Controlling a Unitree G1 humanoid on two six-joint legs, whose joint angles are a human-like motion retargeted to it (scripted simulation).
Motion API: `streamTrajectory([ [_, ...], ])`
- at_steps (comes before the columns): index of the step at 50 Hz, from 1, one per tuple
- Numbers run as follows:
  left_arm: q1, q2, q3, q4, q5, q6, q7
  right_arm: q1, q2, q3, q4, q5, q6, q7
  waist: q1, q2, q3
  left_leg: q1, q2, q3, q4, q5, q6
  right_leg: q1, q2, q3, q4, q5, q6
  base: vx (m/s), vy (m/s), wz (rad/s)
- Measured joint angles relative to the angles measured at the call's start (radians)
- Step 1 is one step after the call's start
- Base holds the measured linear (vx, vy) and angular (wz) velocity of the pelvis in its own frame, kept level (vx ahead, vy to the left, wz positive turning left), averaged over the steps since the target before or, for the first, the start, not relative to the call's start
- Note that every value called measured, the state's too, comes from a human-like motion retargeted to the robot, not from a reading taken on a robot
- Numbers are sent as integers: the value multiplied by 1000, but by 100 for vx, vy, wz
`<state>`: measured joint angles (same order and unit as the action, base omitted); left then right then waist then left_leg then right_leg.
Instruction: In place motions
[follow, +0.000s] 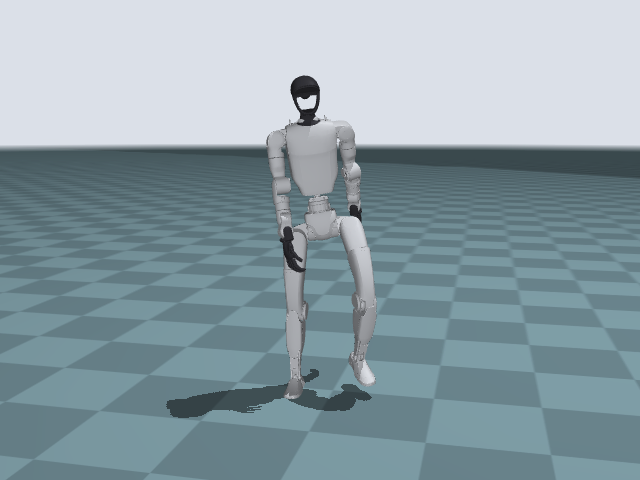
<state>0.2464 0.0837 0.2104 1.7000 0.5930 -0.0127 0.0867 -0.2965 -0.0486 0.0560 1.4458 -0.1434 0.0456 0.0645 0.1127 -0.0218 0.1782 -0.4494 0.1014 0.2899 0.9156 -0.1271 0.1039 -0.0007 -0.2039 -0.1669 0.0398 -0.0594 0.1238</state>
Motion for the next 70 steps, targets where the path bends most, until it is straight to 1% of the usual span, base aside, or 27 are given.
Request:
streamTrajectory([
  [5,97,-12,3,0,3,83,23,-7,63,84,-100,-82,-62,55,-37,26,-50,173,-102,-41,-307,61,-41,17,29,20,4,25,14,19,16,4],
  [8,85,-6,-6,0,3,83,39,31,71,96,-132,-178,-118,62,-52,40,-92,332,-137,30,-564,-144,-43,19,52,39,21,62,27,24,24,14],
  [10,46,0,-24,0,-11,66,53,71,52,91,-133,-257,-130,39,-63,54,-118,410,-156,82,-731,-172,-2,20,71,44,39,99,34,22,28,43],
  [12,-31,7,-55,0,-50,44,77,117,17,69,-117,-326,-108,-22,-120,69,-137,435,-183,-33,-828,-113,-27,14,74,-4,79,162,41,11,28,100],
  [16,-257,27,-147,-45,-31,-30,173,195,-67,-50,-32,-291,-47,-151,-99,75,-77,449,-160,-22,-886,-53,-38,-44,61,-10,283,450,67,-12,23,28],
  [17,-309,31,-183,-79,6,-46,183,210,-88,-86,3,-261,-35,-158,-92,70,-55,460,-164,-27,-888,-51,-32,-80,45,-3,398,529,76,-5,12,3],
  [19,-395,51,-271,-176,85,-63,114,230,-129,-151,83,-210,13,-122,-116,23,8,503,-222,-44,-878,-58,-20,-181,-36,48,751,583,93,3,14,34],
  [20,-439,67,-311,-227,122,-75,54,231,-151,-180,124,-187,49,-96,-133,1,39,524,-257,-49,-874,-61,-12,-226,-63,97,910,583,98,2,9,37],
  [22,-509,107,-361,-299,162,-126,-51,243,-181,-221,209,-146,119,-68,-180,1,45,536,-261,-52,-894,-53,-13,-265,-49,116,998,583,130,-6,9,27],
  [25,-561,132,-340,-396,183,-182,-104,299,-210,-273,254,-80,177,-36,-234,25,39,515,-192,-52,-901,-37,-31,-292,11,25,959,583,138,-6,0,-1],
  [30,-558,99,-311,-469,83,-257,-146,418,-202,-340,254,26,203,11,-162,50,9,459,-95,-9,-867,-42,-56,-239,150,-92,700,583,138,5,-23,-60],
  [34,-475,56,-285,-423,-8,-210,-195,454,-171,-353,254,65,196,-11,-109,41,-42,454,-117,12,-859,-66,-35,-111,214,-21,371,549,138,15,2,-46],
  [38,-321,1,-216,-328,-51,-145,-132,416,-160,-266,254,84,154,-14,-156,18,-57,486,-203,-12,-801,-129,20,26,149,11,150,235,131,22,16,37],
  [40,-248,-14,-169,-255,-71,-119,-49,356,-148,-180,254,103,131,-39,-152,-1,-46,459,-216,10,-690,-141,31,59,127,16,80,138,78,11,-3,-2],
  [43,-214,0,-121,-116,-120,-70,66,190,-77,-86,254,122,76,-136,-159,-28,20,279,-134,47,-301,33,24,85,84,9,33,78,66,-25,-18,22],
  [45,-183,25,-97,-30,-138,-55,136,107,-23,-28,187,114,23,-144,-113,-34,24,102,-94,11,-56,157,46,59,77,5,23,43,55,-26,-22,-37],
  [47,-121,35,-89,0,-152,-31,173,51,11,24,74,60,1,-60,-83,-42,14,-20,-124,-51,102,124,66,49,79,28,8,17,40,1,-8,-38],
  [50,-34,22,-67,0,-143,36,207,-6,45,13,-90,-90,-60,50,-52,-40,15,-103,-49,7,238,35,110,65,78,12,-9,2,26,2,1,-7],
  [53,31,13,-30,0,-123,13,212,-36,65,59,-175,-157,-152,-12,-48,-52,12,-87,-25,59,238,5,129,68,62,42,5,18,35,15,5,-11],
  [57,33,25,-31,0,-119,8,218,-25,42,96,-227,-256,-210,-124,-62,-44,-25,8,-96,31,56,33,84,74,73,32,8,36,52,13,6,29],
  [60,-21,46,-69,0,-110,13,233,46,31,60,-195,-315,-176,-165,-81,-45,-54,163,-185,-24,-218,60,46,89,80,18,27,76,89,20,7,44],
  [62,-81,57,-100,0,-95,-4,221,115,16,17,-143,-311,-128,-133,-72,-40,-67,295,-220,-25,-452,-3,25,91,96,24,64,138,121,21,7,-2],
  [63,-116,61,-111,0,-84,-16,209,153,6,-11,-110,-303,-103,-108,-73,-33,-74,364,-223,-3,-562,-85,24,91,113,15,86,180,134,20,6,14],
  [65,-196,62,-131,-5,-73,-35,171,217,-18,-70,-19,-271,-57,-70,-108,-3,-96,454,-189,65,-753,-124,54,68,180,-48,142,301,138,12,-8,50],
  [67,-297,51,-134,-58,-75,-29,88,237,-64,-135,95,-218,-7,-45,-156,29,-86,461,-154,-39,-844,-55,1,-18,197,-204,330,500,138,-21,-30,-28],
  [68,-350,47,-121,-96,-67,-28,39,236,-90,-164,150,-179,29,-31,-113,20,-49,470,-112,33,-840,-51,-38,-96,134,-230,571,562,138,-29,-31,-154],
  [70,-431,39,-128,-177,-59,-55,-41,253,-140,-224,254,-80,97,-23,-112,1,13,508,-125,60,-837,-63,-48,-208,-5,-273,971,583,138,-13,-10,-70],
])
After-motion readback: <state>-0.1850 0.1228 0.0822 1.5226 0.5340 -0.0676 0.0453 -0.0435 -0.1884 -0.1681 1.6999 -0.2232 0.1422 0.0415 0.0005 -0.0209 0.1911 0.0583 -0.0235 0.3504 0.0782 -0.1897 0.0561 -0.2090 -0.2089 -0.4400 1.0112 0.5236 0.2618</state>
